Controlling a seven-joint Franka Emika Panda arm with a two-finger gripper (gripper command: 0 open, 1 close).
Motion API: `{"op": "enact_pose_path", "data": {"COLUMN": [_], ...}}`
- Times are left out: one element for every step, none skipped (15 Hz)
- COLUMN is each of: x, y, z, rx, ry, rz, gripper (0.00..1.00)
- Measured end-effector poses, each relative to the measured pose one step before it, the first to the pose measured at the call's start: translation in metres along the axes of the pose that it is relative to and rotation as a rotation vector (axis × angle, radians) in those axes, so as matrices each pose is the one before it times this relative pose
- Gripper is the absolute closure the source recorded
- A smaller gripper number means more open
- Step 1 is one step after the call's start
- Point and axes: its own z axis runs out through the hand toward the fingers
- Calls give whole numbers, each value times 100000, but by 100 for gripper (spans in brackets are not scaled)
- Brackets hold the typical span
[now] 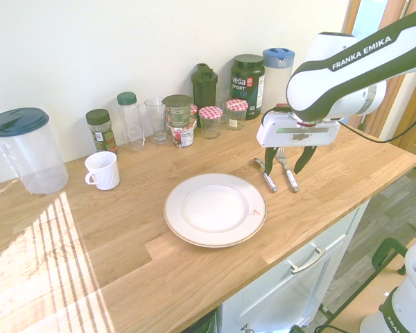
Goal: Put the fork into the plate
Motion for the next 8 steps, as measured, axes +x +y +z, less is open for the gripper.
{"op": "enact_pose_path", "data": {"x": [520,538,518,513,442,401,458,395], "y": [534,413,311,294,239,136,-50,-243], "z": [-257,-151,-48,-11,85,150,210,257], "rx": [-222,-232,8,-40,-192,-337,-353,-362], "ry": [38,-35,23,10,-116,-108,-177,-324], "rz": [3249,2523,2144,1982,1694,1655,1610,859], "gripper": [0,0,0,0,0,0,0,0]}}
